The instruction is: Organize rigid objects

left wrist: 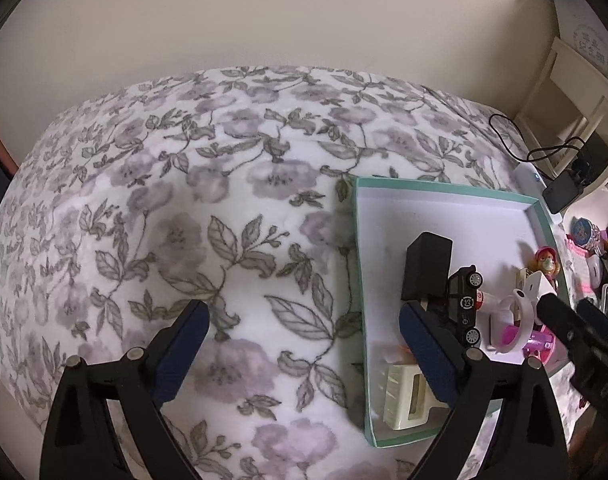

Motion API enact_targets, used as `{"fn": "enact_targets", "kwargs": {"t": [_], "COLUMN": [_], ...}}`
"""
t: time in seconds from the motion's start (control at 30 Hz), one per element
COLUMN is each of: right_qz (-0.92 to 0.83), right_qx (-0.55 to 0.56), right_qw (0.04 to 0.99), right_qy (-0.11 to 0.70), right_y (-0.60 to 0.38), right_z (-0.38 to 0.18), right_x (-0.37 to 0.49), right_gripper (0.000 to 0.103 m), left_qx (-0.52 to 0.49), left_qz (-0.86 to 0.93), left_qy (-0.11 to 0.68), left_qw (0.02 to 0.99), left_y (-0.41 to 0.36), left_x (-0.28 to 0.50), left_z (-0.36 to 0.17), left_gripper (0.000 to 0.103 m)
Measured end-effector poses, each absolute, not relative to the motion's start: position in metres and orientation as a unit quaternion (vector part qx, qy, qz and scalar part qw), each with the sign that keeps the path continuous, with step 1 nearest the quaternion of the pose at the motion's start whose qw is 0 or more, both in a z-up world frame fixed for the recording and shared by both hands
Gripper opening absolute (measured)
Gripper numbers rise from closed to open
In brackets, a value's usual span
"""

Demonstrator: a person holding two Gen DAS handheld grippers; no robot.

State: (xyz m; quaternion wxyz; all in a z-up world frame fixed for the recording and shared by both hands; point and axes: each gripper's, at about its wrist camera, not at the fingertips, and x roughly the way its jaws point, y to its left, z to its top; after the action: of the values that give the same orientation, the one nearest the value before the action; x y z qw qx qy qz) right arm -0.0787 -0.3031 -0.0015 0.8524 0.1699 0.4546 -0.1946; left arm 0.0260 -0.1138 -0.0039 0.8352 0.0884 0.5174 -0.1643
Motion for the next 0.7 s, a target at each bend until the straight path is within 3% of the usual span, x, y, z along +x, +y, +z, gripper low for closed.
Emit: {"fn": "enact_targets", "kwargs": {"t": [0.7], "right_qz": [-0.191], "right_qx": [0.166], "right_qw": [0.865], "right_qy": [0.433], "right_y": [-0.282], "right_z": [0.013], "right_x": [-0.099], "right_gripper": [0.103], "left_qx": [0.066], "left_qz": [-0.165], "left_qy": [0.484], "left_qw": [0.857], "left_y": [-0.088], "left_x": [0.0], "left_z": [0.027], "left_gripper": [0.096]}}
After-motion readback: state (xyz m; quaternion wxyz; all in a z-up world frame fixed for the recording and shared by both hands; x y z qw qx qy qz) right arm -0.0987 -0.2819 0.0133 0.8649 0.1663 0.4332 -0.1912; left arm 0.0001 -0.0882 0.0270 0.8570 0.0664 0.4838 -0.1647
